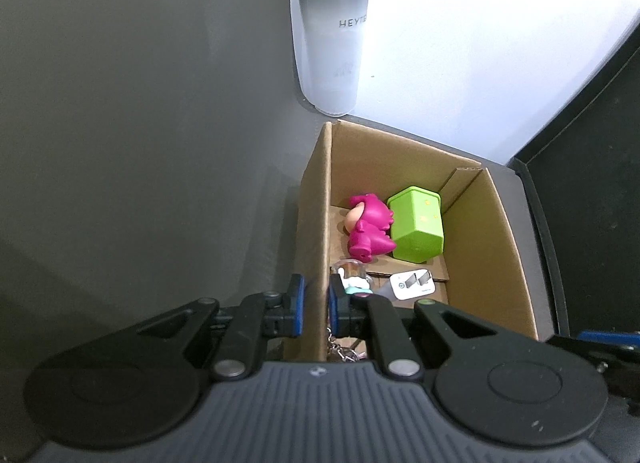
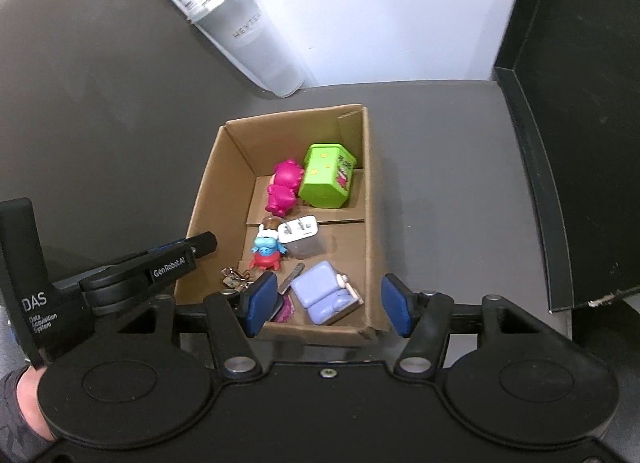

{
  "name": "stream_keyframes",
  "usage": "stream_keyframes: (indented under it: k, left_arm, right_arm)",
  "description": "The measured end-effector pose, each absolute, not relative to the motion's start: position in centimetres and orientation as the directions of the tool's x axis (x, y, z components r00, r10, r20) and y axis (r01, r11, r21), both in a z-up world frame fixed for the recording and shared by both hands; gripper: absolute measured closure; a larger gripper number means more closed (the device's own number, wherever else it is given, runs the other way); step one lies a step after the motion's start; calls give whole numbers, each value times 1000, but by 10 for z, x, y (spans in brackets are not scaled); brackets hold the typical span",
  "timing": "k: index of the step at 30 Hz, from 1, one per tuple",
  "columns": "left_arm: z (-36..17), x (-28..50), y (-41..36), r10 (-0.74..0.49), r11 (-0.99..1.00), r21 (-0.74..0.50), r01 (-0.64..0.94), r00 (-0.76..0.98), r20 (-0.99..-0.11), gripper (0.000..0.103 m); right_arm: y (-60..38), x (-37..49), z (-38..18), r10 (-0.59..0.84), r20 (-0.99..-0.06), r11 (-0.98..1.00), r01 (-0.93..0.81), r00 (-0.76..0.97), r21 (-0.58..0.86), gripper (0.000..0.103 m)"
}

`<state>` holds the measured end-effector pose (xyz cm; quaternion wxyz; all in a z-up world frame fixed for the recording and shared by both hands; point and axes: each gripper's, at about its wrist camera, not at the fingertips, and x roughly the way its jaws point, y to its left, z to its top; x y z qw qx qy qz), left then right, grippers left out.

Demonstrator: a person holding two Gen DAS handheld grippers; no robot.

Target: Organize rigid objects

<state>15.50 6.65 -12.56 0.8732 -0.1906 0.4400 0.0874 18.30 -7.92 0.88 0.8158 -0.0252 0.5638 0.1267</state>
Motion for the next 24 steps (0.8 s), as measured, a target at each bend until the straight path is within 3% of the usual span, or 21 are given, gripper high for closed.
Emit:
stream_keyframes:
  k: [11,16,19,24]
  left_arm:
    - [-103,151,53,49,926,-175,-333,568,-822,91]
    - [-83,145,51,62,929,-164,-331,577,-814,90]
    - [-70,140,51,57,928,-169,-331,577,-815,83]
    - [-47,131,49,62,932,-168,-322,598,-799,60]
  right_arm:
    - [-112,177,23,202,-908,974,-172,367,147,39]
    - [-124,173,34,215,-888,975,-148,406,169,26]
    - [-133,171,41,218,-875,976,-119,433,184,23]
    - [-144,165,52,237,-845,971,-98,479,217,15]
